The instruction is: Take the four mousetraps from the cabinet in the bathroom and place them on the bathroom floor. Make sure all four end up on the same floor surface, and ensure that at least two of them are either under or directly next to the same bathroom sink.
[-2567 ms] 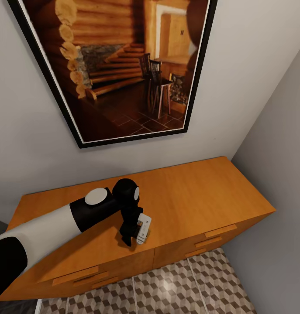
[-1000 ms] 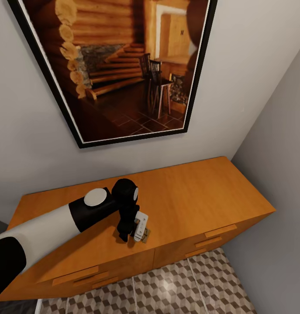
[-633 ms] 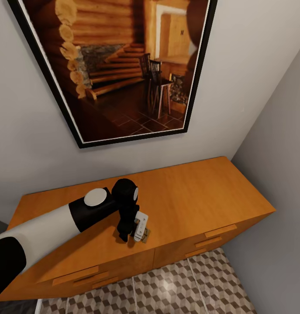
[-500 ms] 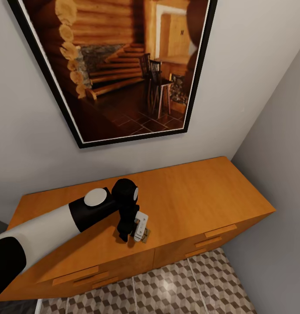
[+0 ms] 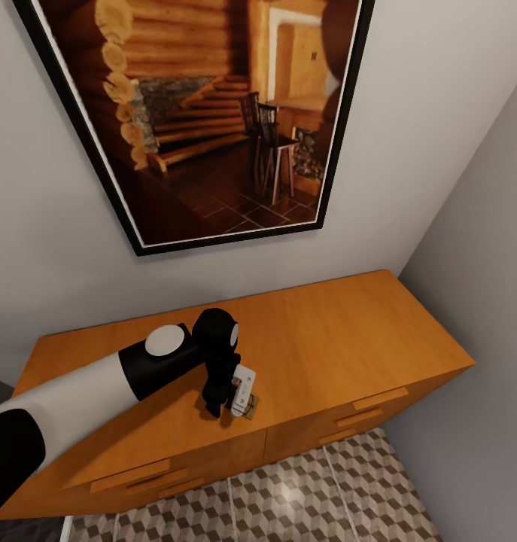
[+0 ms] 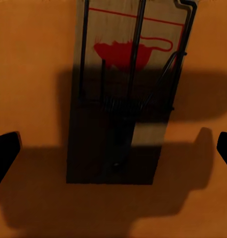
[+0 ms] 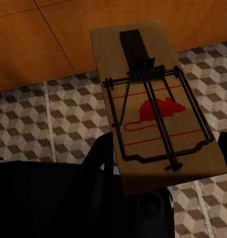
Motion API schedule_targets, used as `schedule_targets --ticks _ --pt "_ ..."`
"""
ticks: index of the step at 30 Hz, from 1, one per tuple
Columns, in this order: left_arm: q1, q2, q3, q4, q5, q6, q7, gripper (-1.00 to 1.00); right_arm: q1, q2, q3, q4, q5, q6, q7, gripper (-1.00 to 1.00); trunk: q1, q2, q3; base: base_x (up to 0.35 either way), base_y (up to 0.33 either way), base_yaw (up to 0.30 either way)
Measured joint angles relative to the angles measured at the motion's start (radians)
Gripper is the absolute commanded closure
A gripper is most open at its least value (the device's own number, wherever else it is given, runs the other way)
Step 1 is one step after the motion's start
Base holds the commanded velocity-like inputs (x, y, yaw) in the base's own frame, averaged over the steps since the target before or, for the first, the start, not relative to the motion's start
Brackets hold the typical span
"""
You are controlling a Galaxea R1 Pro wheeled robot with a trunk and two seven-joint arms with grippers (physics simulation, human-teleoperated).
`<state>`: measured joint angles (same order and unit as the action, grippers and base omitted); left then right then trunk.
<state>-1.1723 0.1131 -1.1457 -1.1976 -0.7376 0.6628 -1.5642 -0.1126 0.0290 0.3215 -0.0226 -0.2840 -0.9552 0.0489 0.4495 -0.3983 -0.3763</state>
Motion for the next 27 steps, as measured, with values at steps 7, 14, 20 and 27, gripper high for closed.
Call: schedule_targets --ticks 7,14,20,27 --pt "0.0 -0.002 0.0 0.01 0.0 0.0 0.0 -1.0 0.0 0.0 0.0 0.0 0.0 0.0 0.0 1.0 0.0 0.0 0.0 0.0 0.0 0.0" --pt "-0.001 -0.005 0.0 0.017 -0.001 0.001 0.0 -1.0 0.0 0.0 0.0 0.0 0.0 0.0 0.0 1.0 0.0 -0.001 0.0 0.0 0.0 0.0" --pt "-0.001 -0.006 0.0 0.019 -0.001 0.001 0.0 -1.0 0.0 0.0 0.0 0.0 0.0 0.0 0.0 1.0 0.0 -0.001 0.0 0.0 0.0 0.0" --pt "-0.001 -0.005 0.0 0.018 -0.002 0.0 0.0 -1.0 0.0 0.0 0.0 0.0 0.0 0.0 0.0 1.0 0.0 -0.001 0.0 0.0 0.0 0.0"
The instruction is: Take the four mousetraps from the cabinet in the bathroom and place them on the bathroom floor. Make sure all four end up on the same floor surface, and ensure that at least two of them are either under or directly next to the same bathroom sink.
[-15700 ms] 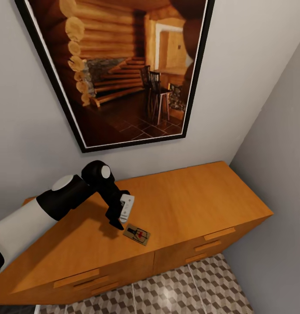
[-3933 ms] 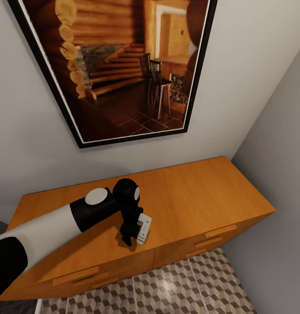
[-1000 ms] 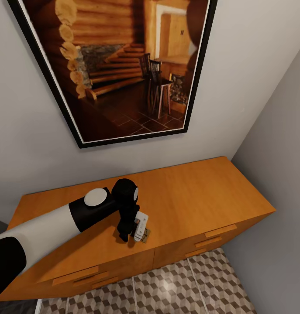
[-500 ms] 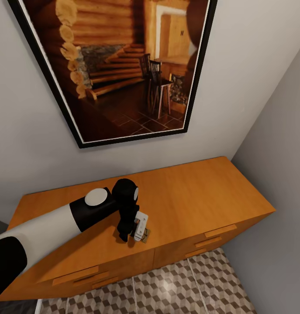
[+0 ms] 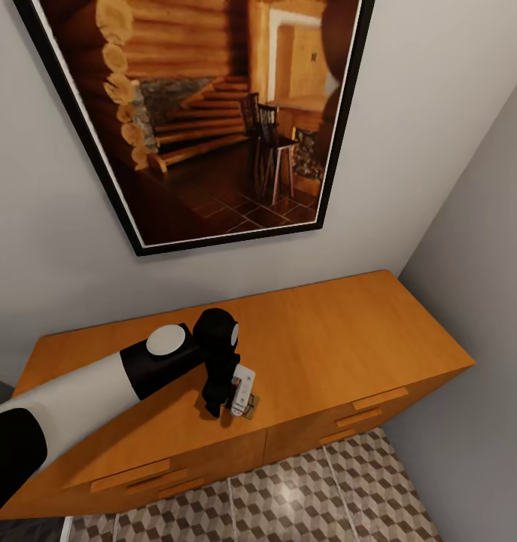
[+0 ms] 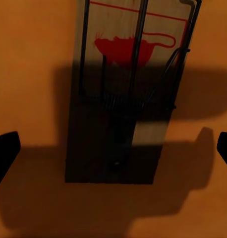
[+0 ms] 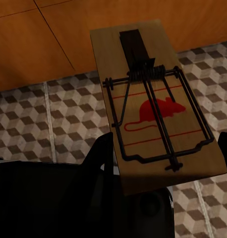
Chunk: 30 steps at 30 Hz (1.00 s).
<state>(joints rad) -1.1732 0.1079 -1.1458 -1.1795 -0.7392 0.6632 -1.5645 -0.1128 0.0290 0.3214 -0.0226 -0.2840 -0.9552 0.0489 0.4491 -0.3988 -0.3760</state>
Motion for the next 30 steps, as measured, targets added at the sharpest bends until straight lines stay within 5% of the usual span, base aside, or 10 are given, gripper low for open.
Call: schedule_targets --ticks 13,14,30 --pt "0.0 0.0 0.0 0.0 0.0 0.0 0.0 -1.0 0.0 0.0 0.0 0.0 0.0 0.0 0.0 1.0 0.0 0.0 0.0 0.0 0.0 0.0" --pt "0.0 0.0 0.0 0.0 0.0 0.0 0.0 1.0 0.0 0.0 0.0 0.0 0.0 0.0 0.0 1.0 0.0 0.0 0.0 0.0 0.0 0.0" --pt "0.0 0.0 0.0 -0.019 0.001 0.001 0.0 1.0 0.0 0.0 0.0 0.0 0.0 0.0 0.0 1.0 0.0 0.0 0.0 0.0 0.0 0.0"
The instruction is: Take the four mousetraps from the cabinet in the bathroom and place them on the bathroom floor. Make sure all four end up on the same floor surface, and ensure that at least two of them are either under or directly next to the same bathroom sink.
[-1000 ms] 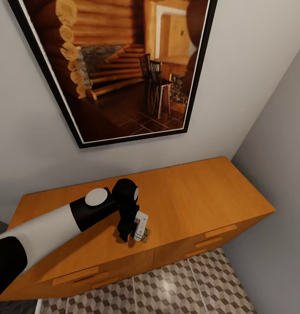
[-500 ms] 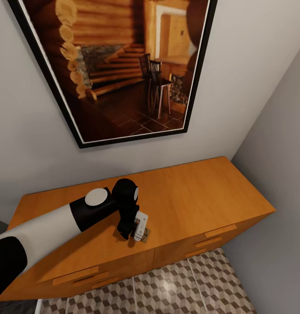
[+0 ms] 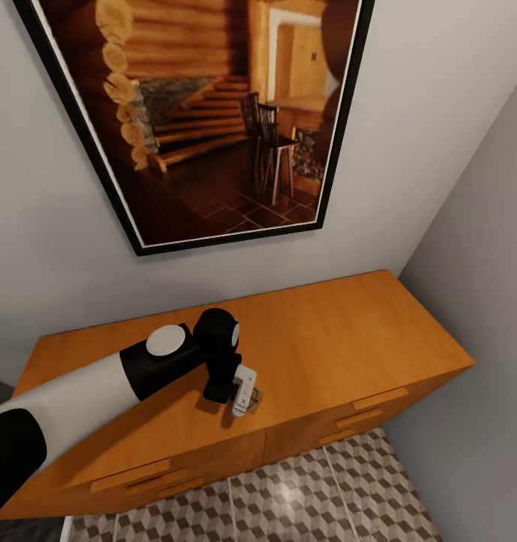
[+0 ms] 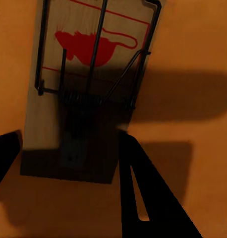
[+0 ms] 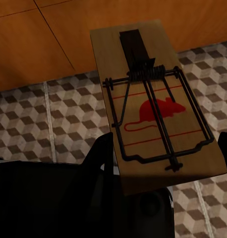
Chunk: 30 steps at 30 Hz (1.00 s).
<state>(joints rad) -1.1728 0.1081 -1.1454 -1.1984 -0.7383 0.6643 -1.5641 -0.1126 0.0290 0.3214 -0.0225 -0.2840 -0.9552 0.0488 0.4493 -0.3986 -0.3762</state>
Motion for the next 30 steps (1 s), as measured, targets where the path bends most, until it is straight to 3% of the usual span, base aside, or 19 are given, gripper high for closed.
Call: schedule_targets --ticks 22,24,30 --pt "0.0 0.001 0.014 0.008 -0.001 -0.002 0.0 1.0 0.0 0.0 0.0 0.0 0.0 0.0 0.0 1.0 0.0 0.0 0.0 0.0 0.0 0.0" --pt "0.001 0.001 0.026 -0.005 -0.003 -0.002 0.0 1.0 0.0 0.0 0.0 0.0 0.0 0.0 0.0 1.0 0.0 0.0 0.0 0.0 0.0 0.0" --pt "0.001 0.003 0.106 -0.034 -0.003 -0.002 0.0 1.0 0.0 0.0 0.0 0.0 0.0 0.001 0.0 1.0 0.0 0.0 0.0 0.0 0.0 0.0"
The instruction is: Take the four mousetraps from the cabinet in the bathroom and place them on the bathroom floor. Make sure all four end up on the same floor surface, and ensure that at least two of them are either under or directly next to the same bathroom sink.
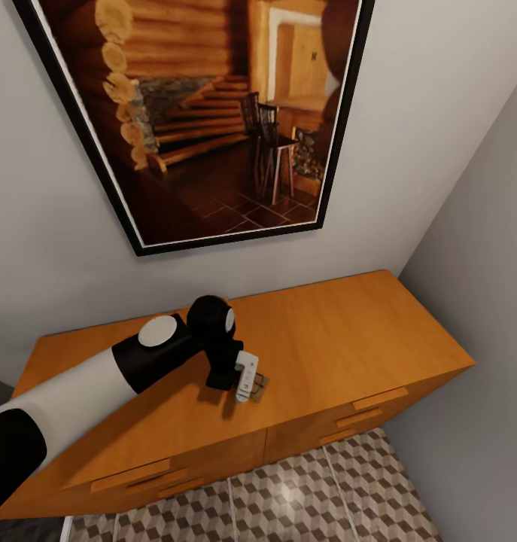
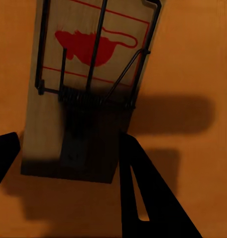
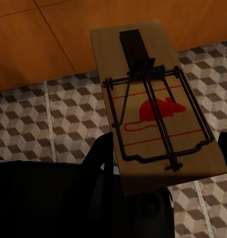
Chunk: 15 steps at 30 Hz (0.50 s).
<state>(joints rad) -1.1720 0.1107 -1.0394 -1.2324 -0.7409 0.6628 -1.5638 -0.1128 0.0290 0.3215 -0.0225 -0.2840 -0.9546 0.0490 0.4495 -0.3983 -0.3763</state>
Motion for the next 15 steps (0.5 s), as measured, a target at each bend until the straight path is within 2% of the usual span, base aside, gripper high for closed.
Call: schedule_targets --ticks 9,15 --pt "0.0 0.001 0.047 -0.019 0.0 0.0 0.0 1.0 0.0 0.0 0.0 0.0 0.0 0.001 0.0 1.0 0.0 0.0 0.0 0.0 0.0 0.0" --pt "0.0 0.001 0.062 -0.02 0.0 0.0 0.0 1.0 0.0 0.0 0.0 0.0 0.0 0.0 0.0 1.0 0.0 0.0 0.0 0.0 0.0 0.0"
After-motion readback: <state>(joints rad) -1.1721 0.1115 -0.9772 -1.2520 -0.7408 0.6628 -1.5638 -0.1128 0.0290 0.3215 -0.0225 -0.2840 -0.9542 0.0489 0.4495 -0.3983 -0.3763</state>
